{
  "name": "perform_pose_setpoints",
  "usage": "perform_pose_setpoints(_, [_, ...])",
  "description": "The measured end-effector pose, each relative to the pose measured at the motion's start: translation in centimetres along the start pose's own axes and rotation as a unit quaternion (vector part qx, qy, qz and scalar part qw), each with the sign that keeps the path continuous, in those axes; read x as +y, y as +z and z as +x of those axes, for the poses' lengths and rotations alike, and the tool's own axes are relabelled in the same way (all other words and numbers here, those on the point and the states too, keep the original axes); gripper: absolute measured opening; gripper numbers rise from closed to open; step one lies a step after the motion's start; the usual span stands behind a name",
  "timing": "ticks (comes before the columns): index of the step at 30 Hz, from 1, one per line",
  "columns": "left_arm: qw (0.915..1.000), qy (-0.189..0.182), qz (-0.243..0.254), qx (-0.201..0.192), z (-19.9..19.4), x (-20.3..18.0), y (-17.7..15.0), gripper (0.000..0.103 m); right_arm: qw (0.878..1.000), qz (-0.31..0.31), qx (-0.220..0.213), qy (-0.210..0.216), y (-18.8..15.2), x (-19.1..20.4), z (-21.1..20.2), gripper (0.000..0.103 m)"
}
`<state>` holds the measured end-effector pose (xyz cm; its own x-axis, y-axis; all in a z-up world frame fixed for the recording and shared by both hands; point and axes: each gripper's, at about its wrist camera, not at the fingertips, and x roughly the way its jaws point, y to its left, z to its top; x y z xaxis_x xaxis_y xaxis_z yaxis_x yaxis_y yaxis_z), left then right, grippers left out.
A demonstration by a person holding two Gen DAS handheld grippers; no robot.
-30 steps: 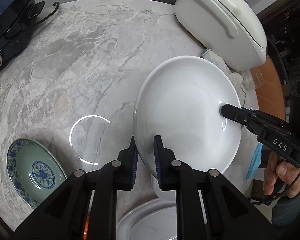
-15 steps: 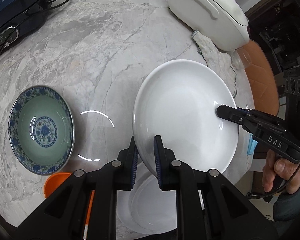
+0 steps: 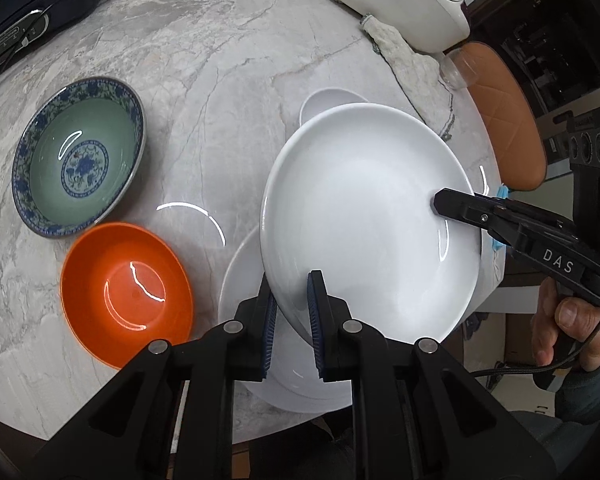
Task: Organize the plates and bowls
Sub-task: 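Lift the small white plate with both grippers and carry it to the plate stack, then lower the small plate onto the stacked plates and open both grippers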
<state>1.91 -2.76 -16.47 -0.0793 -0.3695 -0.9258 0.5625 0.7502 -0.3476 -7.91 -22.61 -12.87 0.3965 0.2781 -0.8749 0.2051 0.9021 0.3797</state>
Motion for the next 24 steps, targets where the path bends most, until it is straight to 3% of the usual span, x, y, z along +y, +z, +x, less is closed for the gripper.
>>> perform_pose_setpoints(11, [0.9994,-0.004,0.017,0.029,2.6,-1.2,-7.1,0.014,0.999,0.023,0.028,-0.013,-7.3,-0.5,0.9,0.011])
perform_pose_setpoints(24, [0.9991,0.012,0.014,0.037,7.4,-0.5,-8.8,0.014,0.999,0.029,0.035,-0.021,-9.9,-2.1,4.1,0.011])
